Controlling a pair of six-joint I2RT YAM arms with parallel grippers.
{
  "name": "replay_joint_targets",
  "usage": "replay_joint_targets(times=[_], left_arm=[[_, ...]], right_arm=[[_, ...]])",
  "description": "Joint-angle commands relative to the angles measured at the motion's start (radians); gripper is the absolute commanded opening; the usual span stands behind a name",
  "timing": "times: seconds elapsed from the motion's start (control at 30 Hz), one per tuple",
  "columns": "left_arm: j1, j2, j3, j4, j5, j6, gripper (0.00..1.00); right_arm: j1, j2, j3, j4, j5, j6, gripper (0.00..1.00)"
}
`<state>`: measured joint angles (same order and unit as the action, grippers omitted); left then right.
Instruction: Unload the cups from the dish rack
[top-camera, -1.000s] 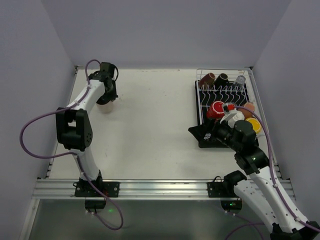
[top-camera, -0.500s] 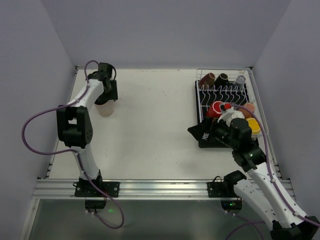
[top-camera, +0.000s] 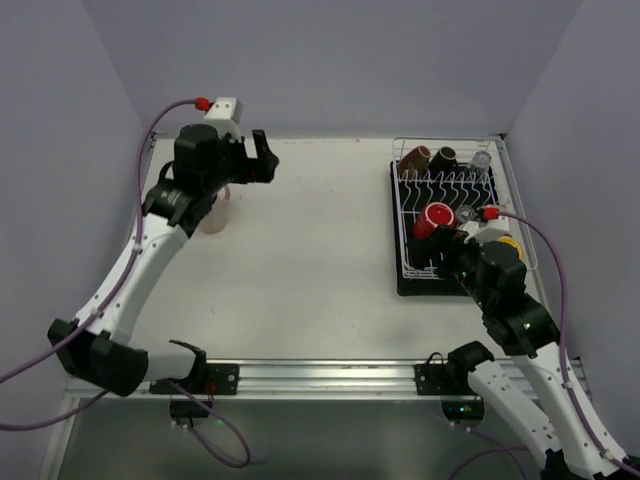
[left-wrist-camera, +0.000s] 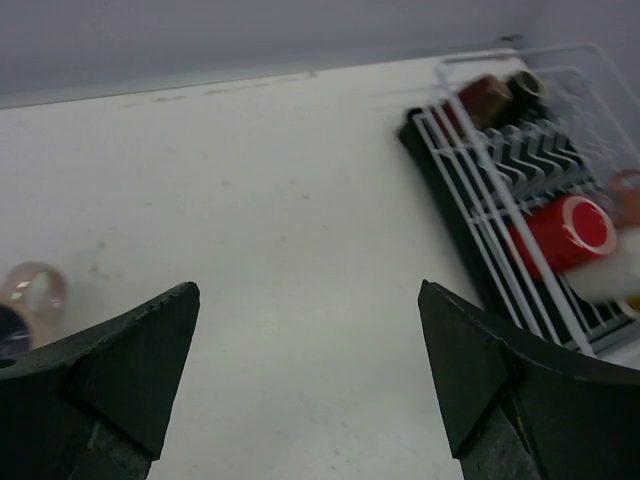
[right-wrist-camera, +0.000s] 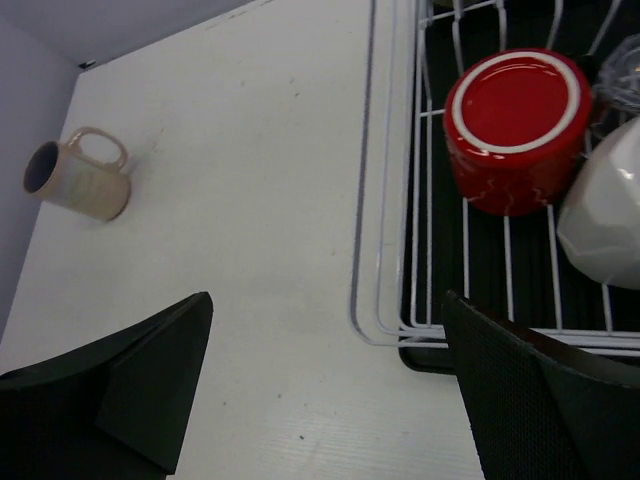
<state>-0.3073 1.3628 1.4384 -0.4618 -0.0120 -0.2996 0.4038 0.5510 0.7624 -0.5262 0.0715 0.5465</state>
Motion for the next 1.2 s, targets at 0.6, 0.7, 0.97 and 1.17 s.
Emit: replay_joint_targets(times=[0.6,0.7,0.97,1.17], left_arm=[[-0.346,-0.715,-0.696,0.255,0.362,0.039,1.00],[-0.384,-0.735,-0.711,0.246,0.302,0.056,1.00],[-0.449,-0.760,-0.713,0.210,0.221,0.082,1.00],[-0.463,-0.760,-0.713,0.206,0.208,0.085,1.00]], right_arm=[[-0.347,0.332,0.216,-0.146,0.271,-0.157,0.93],[-0.384,0.374,0.219,-0.147,0.232,-0.181,0.94],[-0.433,0.470,0.221,-0.110,0.103,-0.235,0.91],[-0.434,0.513,0.232,-0.107,0.138,-0.238,0.88]])
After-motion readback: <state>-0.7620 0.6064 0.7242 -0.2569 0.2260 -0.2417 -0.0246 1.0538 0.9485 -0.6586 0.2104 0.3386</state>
